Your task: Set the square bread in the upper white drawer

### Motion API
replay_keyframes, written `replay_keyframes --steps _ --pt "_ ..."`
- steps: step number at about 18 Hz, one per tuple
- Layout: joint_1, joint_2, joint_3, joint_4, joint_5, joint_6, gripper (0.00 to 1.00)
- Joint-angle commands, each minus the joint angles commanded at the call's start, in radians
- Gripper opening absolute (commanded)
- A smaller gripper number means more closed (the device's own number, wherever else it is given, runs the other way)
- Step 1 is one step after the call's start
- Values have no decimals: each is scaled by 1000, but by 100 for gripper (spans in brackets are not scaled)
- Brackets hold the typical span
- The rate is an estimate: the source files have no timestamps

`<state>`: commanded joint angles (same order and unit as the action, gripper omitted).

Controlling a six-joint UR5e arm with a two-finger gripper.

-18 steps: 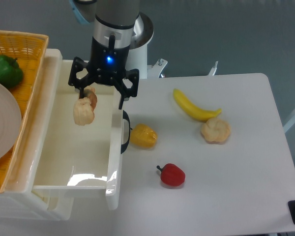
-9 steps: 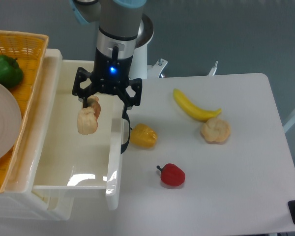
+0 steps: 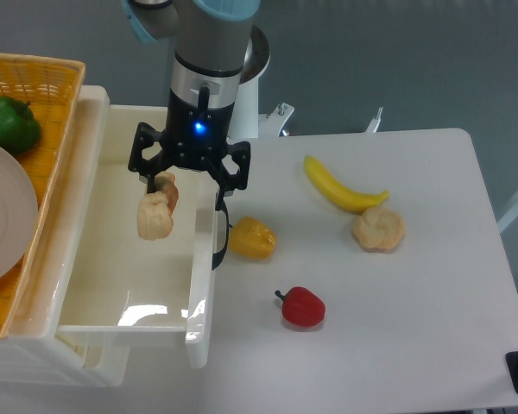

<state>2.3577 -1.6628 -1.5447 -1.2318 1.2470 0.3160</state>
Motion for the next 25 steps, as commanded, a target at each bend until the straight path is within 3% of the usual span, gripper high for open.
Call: replay_keyframes --steps 6,25 --pt "12 -12 2 25 20 17 100" --pt "20 -18 3 25 22 25 100"
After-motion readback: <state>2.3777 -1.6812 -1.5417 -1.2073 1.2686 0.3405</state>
